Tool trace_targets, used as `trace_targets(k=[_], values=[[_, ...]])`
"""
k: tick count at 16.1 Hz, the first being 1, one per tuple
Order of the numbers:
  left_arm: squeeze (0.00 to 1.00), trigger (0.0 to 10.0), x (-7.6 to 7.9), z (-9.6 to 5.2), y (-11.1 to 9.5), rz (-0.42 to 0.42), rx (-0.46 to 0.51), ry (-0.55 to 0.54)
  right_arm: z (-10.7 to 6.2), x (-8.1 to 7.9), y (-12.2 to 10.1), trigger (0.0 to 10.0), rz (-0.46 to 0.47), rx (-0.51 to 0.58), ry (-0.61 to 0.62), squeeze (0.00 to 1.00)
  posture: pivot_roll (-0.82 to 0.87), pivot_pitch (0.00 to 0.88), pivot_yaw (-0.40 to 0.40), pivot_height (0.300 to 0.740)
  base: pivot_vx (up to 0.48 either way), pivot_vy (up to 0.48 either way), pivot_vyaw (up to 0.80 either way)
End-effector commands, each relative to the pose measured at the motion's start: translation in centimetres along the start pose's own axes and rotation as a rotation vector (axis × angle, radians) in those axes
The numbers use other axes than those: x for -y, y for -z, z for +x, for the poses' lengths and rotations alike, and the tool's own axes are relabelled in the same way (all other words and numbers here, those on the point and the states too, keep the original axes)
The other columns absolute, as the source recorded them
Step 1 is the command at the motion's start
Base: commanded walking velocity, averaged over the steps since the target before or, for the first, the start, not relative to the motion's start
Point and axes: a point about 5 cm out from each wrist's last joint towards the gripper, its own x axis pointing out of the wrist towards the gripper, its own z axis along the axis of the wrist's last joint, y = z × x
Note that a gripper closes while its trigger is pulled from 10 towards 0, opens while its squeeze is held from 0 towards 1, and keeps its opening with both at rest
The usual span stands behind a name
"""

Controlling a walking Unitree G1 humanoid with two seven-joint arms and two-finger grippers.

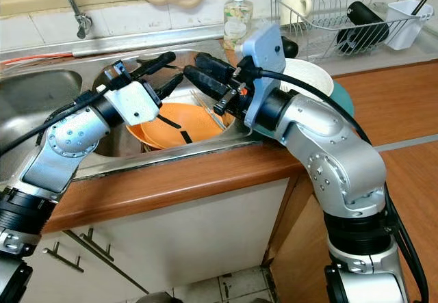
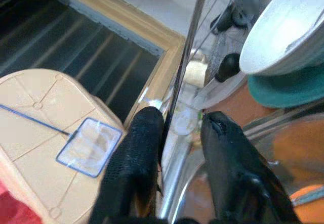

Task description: Kitchen organization

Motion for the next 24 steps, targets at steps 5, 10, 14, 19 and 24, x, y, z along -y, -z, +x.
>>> trace_targets(k=[5, 10, 14, 19, 24], values=[[0.0, 0.0, -0.3, 0.0, 0.7, 0.066, -0.037, -0.022, 0.6, -0.5, -0.4, 0.0, -0.021, -0.007, -0.046, 0.0, 0.01, 0.0, 0.053, 0.74, 0.0, 0.0, 0.0], [0.0, 0.0, -0.2, 0.0, 0.9, 0.096, -0.042, -0.026, 0.8, -0.5, -0.3, 0.0, -0.028, -0.012, -0.051, 0.0, 0.02, 0.0, 0.044, 0.74, 0.0, 0.0, 0.0], [0.0, 0.0, -0.4, -0.2, 1.4, 0.111, -0.066, -0.021, 1.2, 0.1, -0.1, 10.0, -0.023, -0.022, -0.011, 0.9, 0.03, 0.0, 0.04, 0.74, 0.0, 0.0, 0.0], [0.0, 0.0, -0.5, -1.0, 3.7, 0.085, -0.183, -0.001, 0.8, 0.6, 0.1, 10.0, -0.052, -0.036, 0.06, 0.0, 0.0, 0.0, 0.072, 0.74, 0.0, 0.0, 0.0], [0.0, 0.0, 1.8, -2.8, 9.6, -0.078, -0.584, 0.156, -0.7, -1.0, 2.0, 10.0, -0.049, -0.148, -0.014, 0.0, -0.01, 0.0, 0.074, 0.74, 0.0, 0.0, 0.0]])
